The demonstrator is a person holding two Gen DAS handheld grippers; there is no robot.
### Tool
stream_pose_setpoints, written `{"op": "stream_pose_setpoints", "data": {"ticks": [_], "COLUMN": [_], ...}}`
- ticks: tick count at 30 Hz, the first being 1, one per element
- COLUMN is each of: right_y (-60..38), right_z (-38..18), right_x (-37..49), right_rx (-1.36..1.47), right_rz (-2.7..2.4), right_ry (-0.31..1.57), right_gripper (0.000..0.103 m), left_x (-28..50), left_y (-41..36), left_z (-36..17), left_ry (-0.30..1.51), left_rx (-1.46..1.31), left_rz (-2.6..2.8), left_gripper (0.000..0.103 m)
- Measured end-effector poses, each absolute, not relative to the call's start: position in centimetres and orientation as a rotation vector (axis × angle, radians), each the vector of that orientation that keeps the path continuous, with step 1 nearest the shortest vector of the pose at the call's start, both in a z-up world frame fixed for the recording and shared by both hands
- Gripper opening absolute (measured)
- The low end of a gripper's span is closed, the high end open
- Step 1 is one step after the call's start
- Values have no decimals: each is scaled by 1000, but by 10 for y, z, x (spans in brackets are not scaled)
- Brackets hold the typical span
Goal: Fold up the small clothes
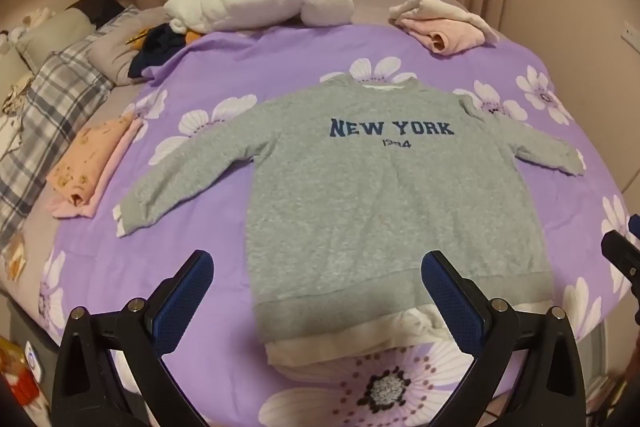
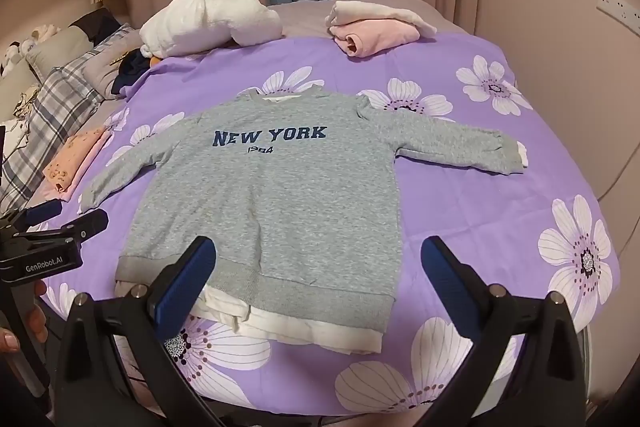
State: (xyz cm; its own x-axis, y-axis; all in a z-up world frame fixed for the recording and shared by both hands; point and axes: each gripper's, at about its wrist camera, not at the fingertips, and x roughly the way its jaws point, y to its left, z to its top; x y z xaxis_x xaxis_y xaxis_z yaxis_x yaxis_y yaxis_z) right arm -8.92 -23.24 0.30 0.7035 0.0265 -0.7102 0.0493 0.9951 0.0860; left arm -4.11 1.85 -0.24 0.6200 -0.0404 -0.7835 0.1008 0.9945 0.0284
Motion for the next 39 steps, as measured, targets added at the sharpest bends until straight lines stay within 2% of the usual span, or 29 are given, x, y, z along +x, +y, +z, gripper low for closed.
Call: {"op": "stream_pose_setpoints", "data": {"ticks": [39], "right_y": [-219], "right_z": [0], "right_x": [-82], "right_rx": [67], "right_rz": [-6], "right_ry": [814], "right_gripper": [103], "left_x": [-32], "left_y": [28], "left_z": [-13], "left_ry": [946], "left_rx": [58], "left_rz": [-51], "left_gripper": [103]}}
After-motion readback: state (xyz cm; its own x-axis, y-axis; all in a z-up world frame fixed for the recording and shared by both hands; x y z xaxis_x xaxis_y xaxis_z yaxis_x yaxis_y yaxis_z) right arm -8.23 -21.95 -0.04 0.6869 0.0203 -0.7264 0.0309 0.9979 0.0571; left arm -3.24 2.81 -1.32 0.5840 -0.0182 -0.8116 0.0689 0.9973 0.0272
